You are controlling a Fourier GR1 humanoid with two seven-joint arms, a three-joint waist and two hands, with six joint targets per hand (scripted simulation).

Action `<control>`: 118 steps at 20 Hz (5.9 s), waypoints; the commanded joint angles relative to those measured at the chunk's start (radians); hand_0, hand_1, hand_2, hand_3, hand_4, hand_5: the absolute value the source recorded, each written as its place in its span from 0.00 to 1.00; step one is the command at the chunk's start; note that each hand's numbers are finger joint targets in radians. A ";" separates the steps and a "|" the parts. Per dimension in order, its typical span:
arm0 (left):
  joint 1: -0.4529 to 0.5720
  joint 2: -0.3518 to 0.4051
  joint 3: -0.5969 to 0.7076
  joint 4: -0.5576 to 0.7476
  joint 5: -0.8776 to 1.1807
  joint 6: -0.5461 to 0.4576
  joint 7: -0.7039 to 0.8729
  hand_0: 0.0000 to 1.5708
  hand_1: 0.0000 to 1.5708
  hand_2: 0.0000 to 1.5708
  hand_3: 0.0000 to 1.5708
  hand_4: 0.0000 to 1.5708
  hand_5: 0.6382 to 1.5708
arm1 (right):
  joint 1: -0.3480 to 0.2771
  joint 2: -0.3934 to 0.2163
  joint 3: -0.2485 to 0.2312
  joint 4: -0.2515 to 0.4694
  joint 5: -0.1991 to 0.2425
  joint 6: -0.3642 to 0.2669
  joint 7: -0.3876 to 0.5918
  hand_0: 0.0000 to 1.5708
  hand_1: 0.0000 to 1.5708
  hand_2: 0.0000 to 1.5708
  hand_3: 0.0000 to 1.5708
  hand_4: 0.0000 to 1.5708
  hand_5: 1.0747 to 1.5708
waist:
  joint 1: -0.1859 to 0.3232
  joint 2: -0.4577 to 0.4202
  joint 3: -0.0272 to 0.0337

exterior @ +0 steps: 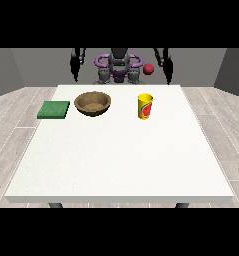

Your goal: Pick the cup and pour the ball into the bowl, then pick the bowl and place it on the pad

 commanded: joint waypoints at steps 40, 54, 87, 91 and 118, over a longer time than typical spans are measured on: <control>-0.352 0.062 0.217 0.201 0.128 -0.065 -0.346 0.00 0.00 0.00 0.00 0.00 0.83 | -0.423 -0.028 0.271 -0.390 -0.008 -0.257 0.322 0.00 0.00 0.00 0.00 0.00 1.00 | -0.192 0.214 0.0220; -0.515 0.098 0.267 0.649 0.109 -0.072 -0.604 0.00 0.00 0.00 0.00 0.00 0.86 | -0.356 -0.086 0.117 -0.442 -0.110 -0.123 0.319 0.00 0.00 0.00 0.00 0.00 0.99 | -0.216 0.213 0.0225; -0.649 0.148 0.165 0.976 -0.176 0.378 -0.746 0.86 0.86 1.00 1.00 0.71 0.92 | -0.223 -0.234 -0.197 -0.506 -0.419 0.096 0.373 0.00 0.00 0.00 0.00 0.12 0.97 | -0.301 0.109 0.0241; -0.756 0.144 0.097 0.972 -0.283 0.517 -0.635 0.88 0.88 1.00 1.00 0.70 0.95 | -0.281 -0.252 -0.221 -0.421 -0.443 0.123 0.345 0.00 0.00 0.00 0.00 0.15 0.97 | -0.294 0.143 0.0245; -1.077 -0.067 -0.545 1.400 -1.255 0.845 0.279 0.87 0.87 0.88 0.93 0.58 0.91 | -0.297 -0.191 -0.169 -0.177 -0.341 0.121 0.253 0.00 0.00 0.00 0.00 0.24 0.99 | -0.255 -0.023 0.0267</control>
